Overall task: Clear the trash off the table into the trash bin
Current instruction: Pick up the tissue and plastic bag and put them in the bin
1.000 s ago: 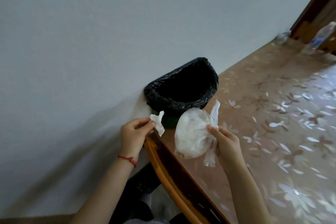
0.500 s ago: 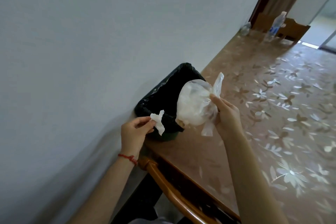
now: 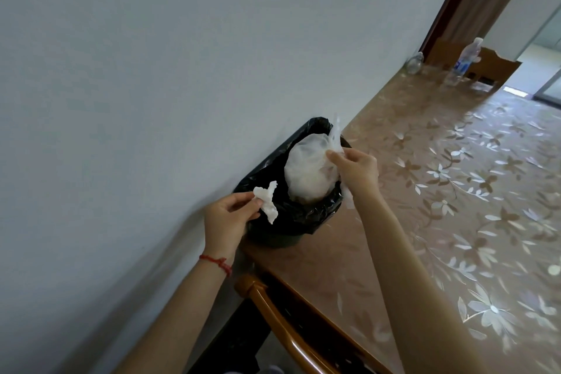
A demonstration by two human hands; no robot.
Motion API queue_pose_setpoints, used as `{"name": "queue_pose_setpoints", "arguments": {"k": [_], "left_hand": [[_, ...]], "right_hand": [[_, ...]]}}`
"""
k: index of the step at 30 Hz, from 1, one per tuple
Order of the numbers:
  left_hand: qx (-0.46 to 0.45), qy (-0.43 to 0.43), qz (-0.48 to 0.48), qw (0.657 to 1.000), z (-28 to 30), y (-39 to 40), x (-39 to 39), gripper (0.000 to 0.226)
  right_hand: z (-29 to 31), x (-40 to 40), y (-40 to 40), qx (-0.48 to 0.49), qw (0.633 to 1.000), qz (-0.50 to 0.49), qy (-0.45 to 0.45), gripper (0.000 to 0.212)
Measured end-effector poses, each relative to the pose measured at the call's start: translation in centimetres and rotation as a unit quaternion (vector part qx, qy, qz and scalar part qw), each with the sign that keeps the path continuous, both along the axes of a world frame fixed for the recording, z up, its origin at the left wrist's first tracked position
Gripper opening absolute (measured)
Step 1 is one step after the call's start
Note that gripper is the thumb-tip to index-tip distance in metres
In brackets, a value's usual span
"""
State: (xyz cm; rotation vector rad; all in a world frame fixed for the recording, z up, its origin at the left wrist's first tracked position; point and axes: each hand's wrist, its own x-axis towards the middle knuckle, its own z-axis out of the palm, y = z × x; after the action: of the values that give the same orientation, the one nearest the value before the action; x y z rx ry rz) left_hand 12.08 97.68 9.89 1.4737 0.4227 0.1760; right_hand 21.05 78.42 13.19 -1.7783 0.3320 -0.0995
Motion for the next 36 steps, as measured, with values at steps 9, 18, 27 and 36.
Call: {"name": "queue_pose_setpoints", "arguments": {"k": [9, 18, 27, 36], "left_hand": [[0.01, -0.025, -0.022, 0.999, 1.4, -1.1, 1.7, 0.011], [0.11, -0.019, -0.088, 0.99, 1.5, -4.4, 7.1, 0.015], [0.107, 0.003, -0.095, 0.99, 0.6, -4.9, 7.6, 0.035], [0.237, -0.097, -0.177, 0.95, 1.3, -6.4, 2.8, 0.032]], "right_hand": [[-0.7, -2.5, -2.1, -0.024, 0.999, 0.031, -0.011, 0.042], [-1.6, -6.0, -3.9, 0.05, 0.998, -0.02, -0.017, 0.029], [-1.8, -7.2, -4.9, 0.044, 0.998, -0.025, -0.028, 0.022], [-3.4, -9.4, -5.4, -0.031, 0.999, -0.022, -0.026, 0.033]]}}
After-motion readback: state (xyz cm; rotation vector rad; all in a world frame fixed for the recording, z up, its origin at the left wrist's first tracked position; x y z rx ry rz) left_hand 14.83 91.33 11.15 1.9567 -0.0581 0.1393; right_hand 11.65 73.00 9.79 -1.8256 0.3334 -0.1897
